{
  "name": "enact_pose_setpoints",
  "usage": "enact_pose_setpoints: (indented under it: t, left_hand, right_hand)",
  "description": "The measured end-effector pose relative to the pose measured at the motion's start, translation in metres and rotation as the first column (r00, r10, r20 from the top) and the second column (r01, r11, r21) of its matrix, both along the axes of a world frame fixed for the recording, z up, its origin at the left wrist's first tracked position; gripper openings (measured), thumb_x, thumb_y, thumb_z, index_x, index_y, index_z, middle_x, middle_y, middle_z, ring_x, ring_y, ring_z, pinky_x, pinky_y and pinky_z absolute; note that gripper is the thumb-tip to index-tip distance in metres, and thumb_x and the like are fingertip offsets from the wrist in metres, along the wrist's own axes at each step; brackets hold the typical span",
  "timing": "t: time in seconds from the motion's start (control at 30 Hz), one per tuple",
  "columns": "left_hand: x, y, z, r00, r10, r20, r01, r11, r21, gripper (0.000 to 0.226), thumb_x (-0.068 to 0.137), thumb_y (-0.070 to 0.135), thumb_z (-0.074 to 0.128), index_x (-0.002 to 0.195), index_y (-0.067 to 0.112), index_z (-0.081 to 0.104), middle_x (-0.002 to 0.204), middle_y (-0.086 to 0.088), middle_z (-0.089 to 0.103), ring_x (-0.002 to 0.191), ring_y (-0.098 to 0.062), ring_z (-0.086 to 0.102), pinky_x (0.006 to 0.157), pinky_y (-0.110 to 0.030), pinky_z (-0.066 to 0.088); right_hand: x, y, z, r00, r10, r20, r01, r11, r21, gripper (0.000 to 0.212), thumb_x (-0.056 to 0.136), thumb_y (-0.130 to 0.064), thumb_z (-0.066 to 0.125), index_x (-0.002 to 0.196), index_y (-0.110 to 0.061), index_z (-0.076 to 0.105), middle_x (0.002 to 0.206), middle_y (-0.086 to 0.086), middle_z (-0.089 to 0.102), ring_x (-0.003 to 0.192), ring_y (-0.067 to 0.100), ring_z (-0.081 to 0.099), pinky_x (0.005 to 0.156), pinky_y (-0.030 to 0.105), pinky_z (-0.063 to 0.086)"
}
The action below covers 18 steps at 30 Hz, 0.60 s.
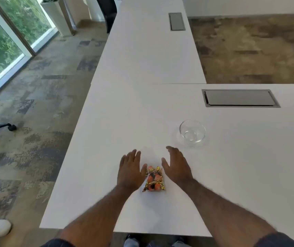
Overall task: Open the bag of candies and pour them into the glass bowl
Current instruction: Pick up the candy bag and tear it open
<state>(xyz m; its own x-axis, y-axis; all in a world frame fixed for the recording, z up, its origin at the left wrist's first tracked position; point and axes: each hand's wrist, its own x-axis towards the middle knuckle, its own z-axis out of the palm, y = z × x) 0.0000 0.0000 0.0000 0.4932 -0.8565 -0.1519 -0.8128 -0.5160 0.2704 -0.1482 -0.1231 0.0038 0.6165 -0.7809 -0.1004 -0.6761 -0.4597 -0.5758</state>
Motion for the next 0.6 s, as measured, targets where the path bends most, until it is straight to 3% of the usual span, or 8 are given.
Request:
enact_pose_setpoints:
  t: [0.2,0.37,0.47,0.53,0.6]
  left_hand:
    - [-0.017,0.009,-0.020,0.937,0.077,-0.342,-0.014,0.983,0.182,0.064,0.097,0.042,0.045,0.152,0.015,0.026,0.154,-0.007,0.036,0.139,-0.026,0.038,0.110,-0.039,0.040]
    - [-0.021,0.007,-0.027,0.893,0.161,-0.421,-0.090,0.979,0.184,0.067,0.095,0.039,0.051,0.152,0.014,0.026,0.151,-0.009,0.038,0.137,-0.027,0.038,0.108,-0.039,0.039]
    - [-0.022,0.000,-0.028,0.800,0.282,-0.530,-0.220,0.959,0.178,0.071,0.092,0.033,0.057,0.152,0.012,0.027,0.148,-0.011,0.041,0.135,-0.028,0.043,0.110,-0.041,0.041]
    - [-0.022,-0.005,-0.026,0.702,0.383,-0.601,-0.341,0.921,0.188,0.073,0.089,0.028,0.060,0.152,0.013,0.028,0.143,-0.011,0.045,0.128,-0.029,0.051,0.103,-0.047,0.049]
    - [-0.022,-0.008,-0.024,0.623,0.451,-0.639,-0.432,0.879,0.199,0.073,0.087,0.026,0.062,0.152,0.015,0.030,0.135,-0.009,0.052,0.119,-0.028,0.057,0.097,-0.049,0.054]
  right_hand:
    - [-0.004,0.016,-0.020,0.991,-0.092,-0.094,0.116,0.950,0.290,0.050,0.093,-0.035,0.057,0.137,-0.015,0.047,0.135,0.005,0.056,0.123,0.022,0.055,0.100,0.037,0.048]
    - [-0.001,0.023,-0.032,0.962,-0.249,-0.115,0.274,0.843,0.463,0.051,0.091,-0.034,0.062,0.135,-0.012,0.049,0.118,0.004,0.065,0.104,0.020,0.064,0.090,0.032,0.053]
    - [0.003,0.024,-0.036,0.928,-0.355,-0.117,0.358,0.756,0.548,0.051,0.089,-0.031,0.066,0.133,-0.010,0.052,0.085,-0.012,0.062,0.087,0.012,0.061,0.078,0.024,0.047]
    - [0.005,0.024,-0.037,0.897,-0.427,-0.118,0.402,0.674,0.620,0.050,0.086,-0.030,0.068,0.131,-0.013,0.053,0.085,-0.012,0.062,0.085,0.009,0.060,0.072,0.021,0.044]
    - [0.008,0.022,-0.037,0.871,-0.476,-0.117,0.425,0.612,0.667,0.049,0.085,-0.031,0.070,0.129,-0.015,0.054,0.097,-0.004,0.063,0.093,0.015,0.062,0.075,0.024,0.045]
